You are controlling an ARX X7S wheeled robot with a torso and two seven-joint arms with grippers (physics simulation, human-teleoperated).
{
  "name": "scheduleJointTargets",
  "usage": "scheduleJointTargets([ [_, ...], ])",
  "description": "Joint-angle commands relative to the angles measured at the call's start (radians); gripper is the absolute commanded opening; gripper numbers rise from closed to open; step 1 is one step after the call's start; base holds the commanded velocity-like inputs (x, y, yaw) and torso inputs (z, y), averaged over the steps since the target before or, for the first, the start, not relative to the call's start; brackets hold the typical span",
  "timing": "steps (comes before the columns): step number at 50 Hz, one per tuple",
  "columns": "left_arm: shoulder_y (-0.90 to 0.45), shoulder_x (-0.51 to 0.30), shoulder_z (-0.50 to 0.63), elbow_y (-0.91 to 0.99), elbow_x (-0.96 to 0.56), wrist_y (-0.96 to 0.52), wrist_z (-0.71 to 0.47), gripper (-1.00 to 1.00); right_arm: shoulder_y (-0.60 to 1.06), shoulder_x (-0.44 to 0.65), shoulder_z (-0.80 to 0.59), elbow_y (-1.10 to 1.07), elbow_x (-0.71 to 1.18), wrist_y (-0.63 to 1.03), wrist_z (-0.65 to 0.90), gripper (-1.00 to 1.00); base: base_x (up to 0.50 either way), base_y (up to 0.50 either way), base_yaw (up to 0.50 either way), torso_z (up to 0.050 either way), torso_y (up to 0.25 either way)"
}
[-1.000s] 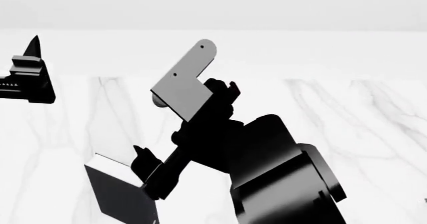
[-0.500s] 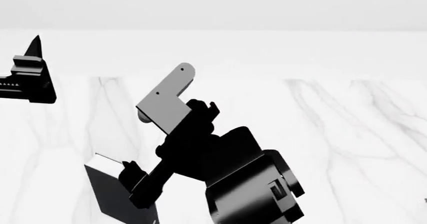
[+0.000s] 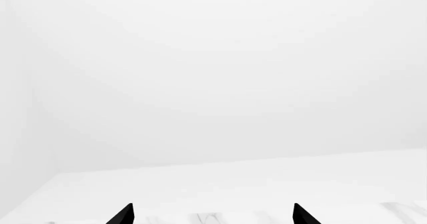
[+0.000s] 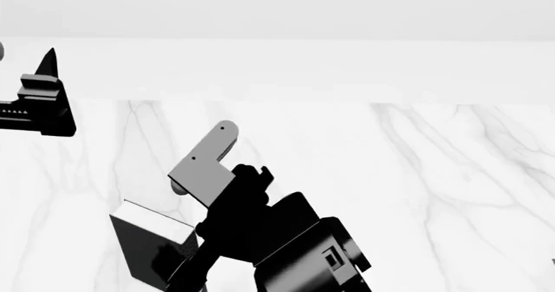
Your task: Pick up the book on the left and place it on top of the shelf.
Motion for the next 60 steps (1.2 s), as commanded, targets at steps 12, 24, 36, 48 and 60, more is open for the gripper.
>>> scheduleJointTargets([
  [12,0.005,-0.003,0.007,-0.005,-0.007,0.009,-0.005,1.00,0.015,-0.017,-0.053,0.119,0.029,-0.076,0.006,1.00,0.00,0.00,0.00,0.000,0.000],
  [24,0.006,-0.007,0.013,-0.010,-0.010,0.016,-0.007,1.00,0.050,-0.039,-0.155,0.290,0.127,-0.189,0.040,1.00,0.00,0.00,0.00,0.000,0.000],
  [36,0.008,-0.009,0.012,-0.009,-0.015,0.017,-0.010,1.00,0.115,-0.040,-0.432,0.457,0.409,-0.326,0.119,1.00,0.00,0.00,0.00,0.000,0.000],
  [48,0.007,-0.012,0.015,-0.014,-0.017,0.020,-0.015,1.00,0.151,-0.041,-0.700,0.552,0.666,-0.418,0.187,1.00,0.00,0.00,0.00,0.000,0.000],
  [60,0.011,-0.014,0.016,-0.011,-0.021,0.019,-0.018,1.00,0.159,-0.040,-0.760,0.546,0.719,-0.459,0.185,-1.00,0.00,0.00,0.00,0.000,0.000],
])
